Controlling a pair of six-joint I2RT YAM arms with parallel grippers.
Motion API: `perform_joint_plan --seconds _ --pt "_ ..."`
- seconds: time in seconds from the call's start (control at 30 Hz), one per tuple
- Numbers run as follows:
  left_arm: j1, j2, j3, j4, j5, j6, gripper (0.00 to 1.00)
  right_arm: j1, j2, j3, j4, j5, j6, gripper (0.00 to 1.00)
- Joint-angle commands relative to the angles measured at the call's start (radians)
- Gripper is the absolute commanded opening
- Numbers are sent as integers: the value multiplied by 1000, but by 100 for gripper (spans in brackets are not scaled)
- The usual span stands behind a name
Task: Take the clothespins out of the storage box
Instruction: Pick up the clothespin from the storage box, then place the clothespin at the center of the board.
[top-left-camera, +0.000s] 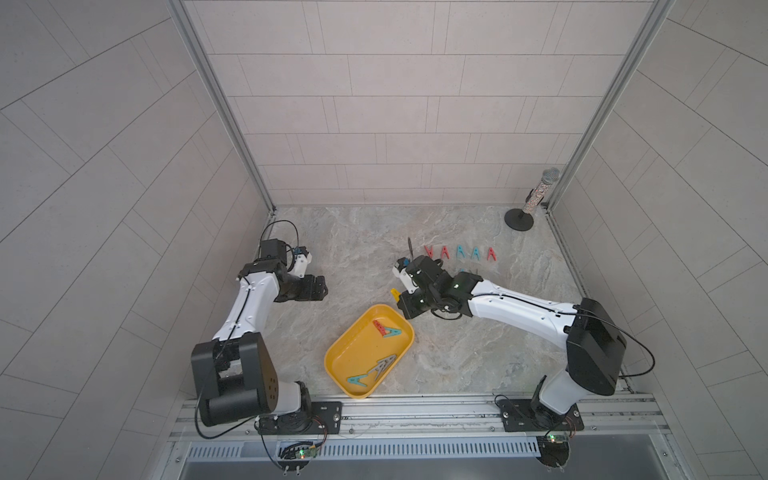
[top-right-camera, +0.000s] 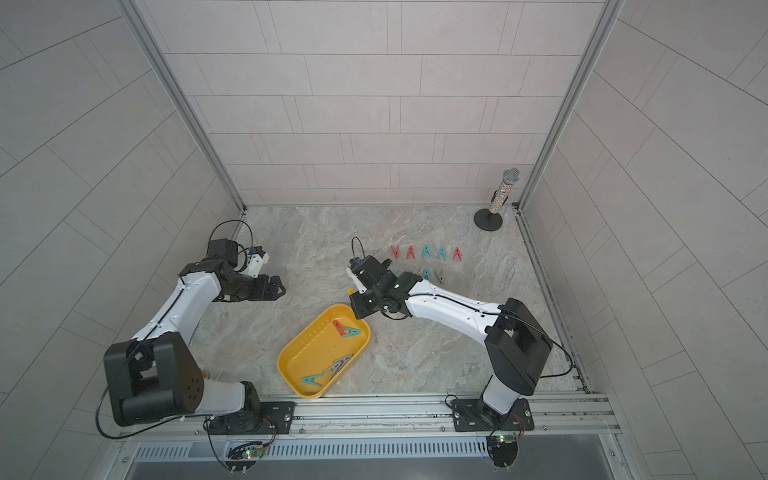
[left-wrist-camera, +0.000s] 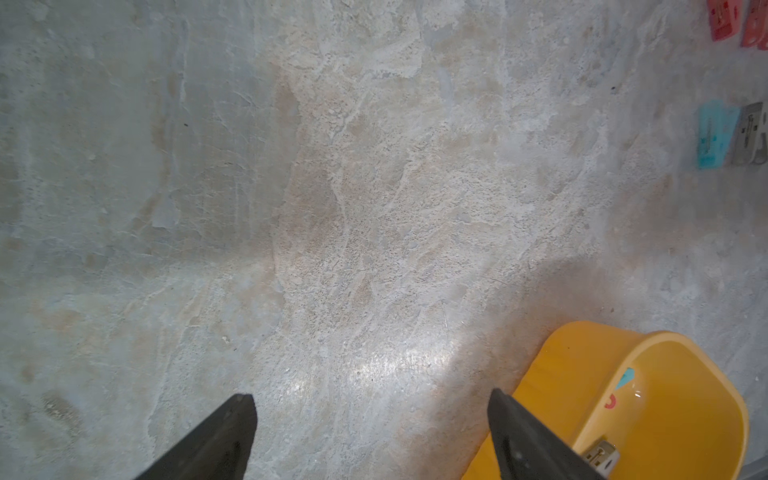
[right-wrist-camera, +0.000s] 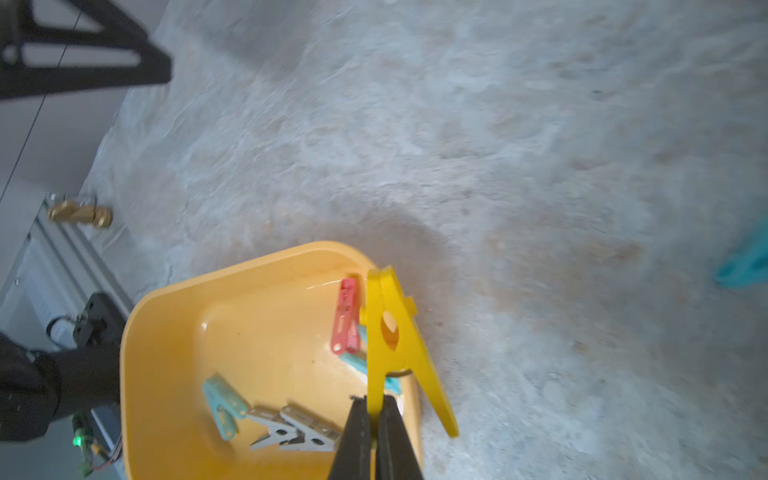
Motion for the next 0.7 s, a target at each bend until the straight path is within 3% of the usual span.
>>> perform_joint_plan --seconds 0.0,0.23,0.67 --pt "-3 -9 1 -24 26 17 95 -94 -47 -69 10 45 96 0" --pt "-3 -10 3 -26 19 16 95 -310 -104 -174 -16 55 103 0" --pt "-3 -10 3 -23 9 14 95 -662 -51 -153 -143 102 -25 0"
